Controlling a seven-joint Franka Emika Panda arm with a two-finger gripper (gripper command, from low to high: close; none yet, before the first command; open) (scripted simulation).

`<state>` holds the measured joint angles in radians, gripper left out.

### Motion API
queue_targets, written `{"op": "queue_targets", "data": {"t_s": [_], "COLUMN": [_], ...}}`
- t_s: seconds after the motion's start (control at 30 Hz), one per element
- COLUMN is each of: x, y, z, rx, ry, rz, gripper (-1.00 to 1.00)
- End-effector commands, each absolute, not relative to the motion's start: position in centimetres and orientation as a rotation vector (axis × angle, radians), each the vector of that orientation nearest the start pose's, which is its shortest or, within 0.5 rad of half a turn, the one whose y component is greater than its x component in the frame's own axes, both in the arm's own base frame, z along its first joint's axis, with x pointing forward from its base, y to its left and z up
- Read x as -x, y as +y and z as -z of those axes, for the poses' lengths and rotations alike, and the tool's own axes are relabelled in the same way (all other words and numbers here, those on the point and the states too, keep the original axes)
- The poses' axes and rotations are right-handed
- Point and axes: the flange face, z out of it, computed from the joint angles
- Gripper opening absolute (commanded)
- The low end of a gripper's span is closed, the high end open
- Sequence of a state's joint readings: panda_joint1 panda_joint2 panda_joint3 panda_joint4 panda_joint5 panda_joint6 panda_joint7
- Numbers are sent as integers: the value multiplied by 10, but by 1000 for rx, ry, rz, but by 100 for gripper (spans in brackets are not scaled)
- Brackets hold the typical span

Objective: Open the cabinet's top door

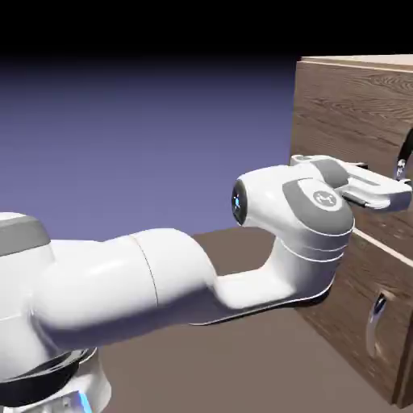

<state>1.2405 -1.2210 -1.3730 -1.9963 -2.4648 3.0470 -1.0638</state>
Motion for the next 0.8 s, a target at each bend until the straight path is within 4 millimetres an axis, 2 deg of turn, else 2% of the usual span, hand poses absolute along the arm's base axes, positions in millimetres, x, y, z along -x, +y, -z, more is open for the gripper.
{"op": "queue_targets", "data": {"t_s": [0.0,0.03,0.07,0.1,0.43,0.77], "x": [-486,-492,-492,-492,-415,-335], "y": [-235,-234,-234,-234,-201,-142], "z": [-523,-523,-523,-523,-523,-523], "rx": [-582,-582,-582,-582,-722,-878], "ry": [1499,1499,1499,1499,1419,1312], "rz": [-649,-648,-648,-648,-492,-307], "gripper": [0,0,-100,-100,-100,-100]}}
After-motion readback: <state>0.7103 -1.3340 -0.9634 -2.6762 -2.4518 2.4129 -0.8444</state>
